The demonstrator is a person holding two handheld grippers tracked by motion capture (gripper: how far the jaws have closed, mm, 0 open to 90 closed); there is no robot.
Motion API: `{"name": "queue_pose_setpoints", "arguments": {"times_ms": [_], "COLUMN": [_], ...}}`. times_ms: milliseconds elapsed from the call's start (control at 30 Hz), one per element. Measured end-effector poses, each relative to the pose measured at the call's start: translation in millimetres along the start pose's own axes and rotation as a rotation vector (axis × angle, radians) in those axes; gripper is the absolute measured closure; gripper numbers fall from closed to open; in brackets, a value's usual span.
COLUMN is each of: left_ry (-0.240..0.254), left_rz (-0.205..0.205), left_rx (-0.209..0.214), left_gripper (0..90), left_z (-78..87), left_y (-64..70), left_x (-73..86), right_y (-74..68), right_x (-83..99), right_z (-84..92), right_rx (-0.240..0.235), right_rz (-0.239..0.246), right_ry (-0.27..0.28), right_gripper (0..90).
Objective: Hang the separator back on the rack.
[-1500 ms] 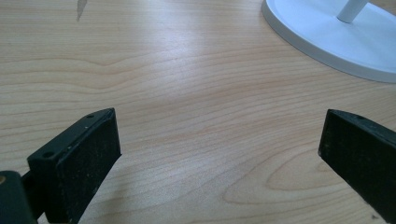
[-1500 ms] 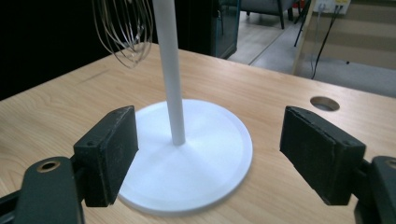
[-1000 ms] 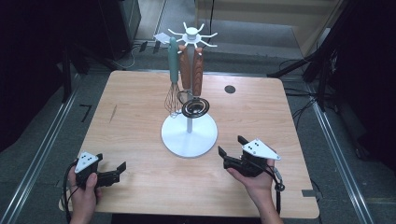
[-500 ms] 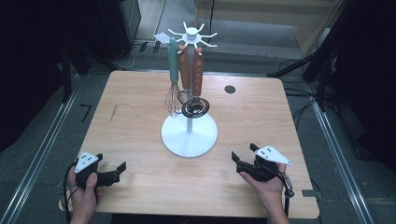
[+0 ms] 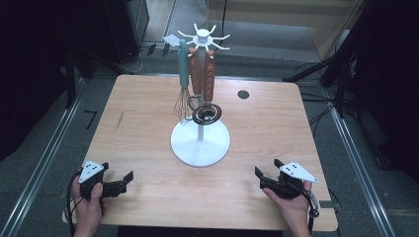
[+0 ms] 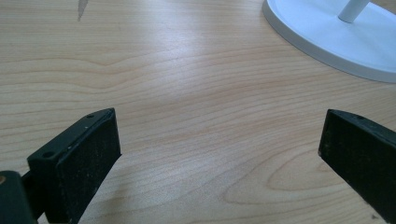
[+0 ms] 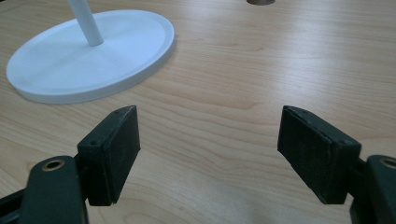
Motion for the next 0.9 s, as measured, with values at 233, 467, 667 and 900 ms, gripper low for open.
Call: {"name": "queue_pose_setpoints", "arguments": {"times_ms": [233,467,667,900], "left_ry": [-0.001,0.0,0.0,0.004], "left_rz": [-0.002,-0.003,-0.002,0.0], "left_rx": [0.0,-0.003,-0.004,-0.007], "left_gripper": [0.0,0.0,0.0,0.0], "left_z": [0.1,0.2,0.2,0.3], "left_y": [0.1,0.1,0.1,0.1], "left_x": [0.0,0.1,0.1,0.1], "right_y": [8.1,18.7,30.9,46.3], "right_x": [7.1,13.8,22.2,33.8], "right_z": [11.1,25.9,43.8,64.7], "right_rx": [0.036,0.067,0.104,0.168], "right_rz": [-0.004,-0.019,-0.035,-0.016], "right_ry": [0.0,0.007,0.011,-0.007], "right_gripper": [22.1,22.2,22.2,22.0]}}
Point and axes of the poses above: each handheld gripper's, and its own axes: z roughly backward along the jaws, x roughly out of its underside, y roughly to its right, the point moved 3 cm from there along -z, roughly forward along the jaws, and after that the axes turned 15 degrees about -x, right-handed, at the moved point
